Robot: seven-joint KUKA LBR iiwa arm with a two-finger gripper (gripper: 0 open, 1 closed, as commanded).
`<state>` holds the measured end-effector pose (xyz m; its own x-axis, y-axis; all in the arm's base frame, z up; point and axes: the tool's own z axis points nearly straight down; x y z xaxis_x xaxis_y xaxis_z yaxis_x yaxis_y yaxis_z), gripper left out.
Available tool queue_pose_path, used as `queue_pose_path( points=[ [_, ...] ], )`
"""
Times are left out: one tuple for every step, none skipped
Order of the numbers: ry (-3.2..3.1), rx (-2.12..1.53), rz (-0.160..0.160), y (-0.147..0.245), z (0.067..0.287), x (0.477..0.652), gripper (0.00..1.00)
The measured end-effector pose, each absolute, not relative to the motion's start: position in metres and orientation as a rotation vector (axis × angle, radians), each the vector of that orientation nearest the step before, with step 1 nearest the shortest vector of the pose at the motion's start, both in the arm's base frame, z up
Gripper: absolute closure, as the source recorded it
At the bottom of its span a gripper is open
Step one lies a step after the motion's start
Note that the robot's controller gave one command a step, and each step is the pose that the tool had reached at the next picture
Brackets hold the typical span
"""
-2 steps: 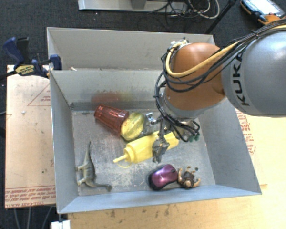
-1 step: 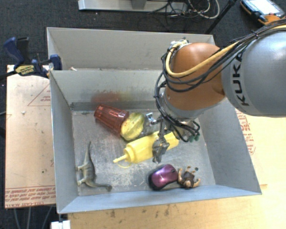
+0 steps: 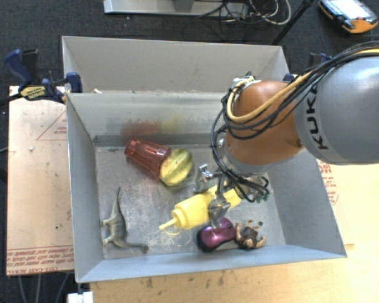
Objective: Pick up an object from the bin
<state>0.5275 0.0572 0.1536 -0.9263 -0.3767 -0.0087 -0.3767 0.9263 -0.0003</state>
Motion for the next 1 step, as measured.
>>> queue_pose_path(
  points=[
    [3.051, -0.735, 0.002, 0.0665, 0.2638, 0.563, 1.0]
  ],
)
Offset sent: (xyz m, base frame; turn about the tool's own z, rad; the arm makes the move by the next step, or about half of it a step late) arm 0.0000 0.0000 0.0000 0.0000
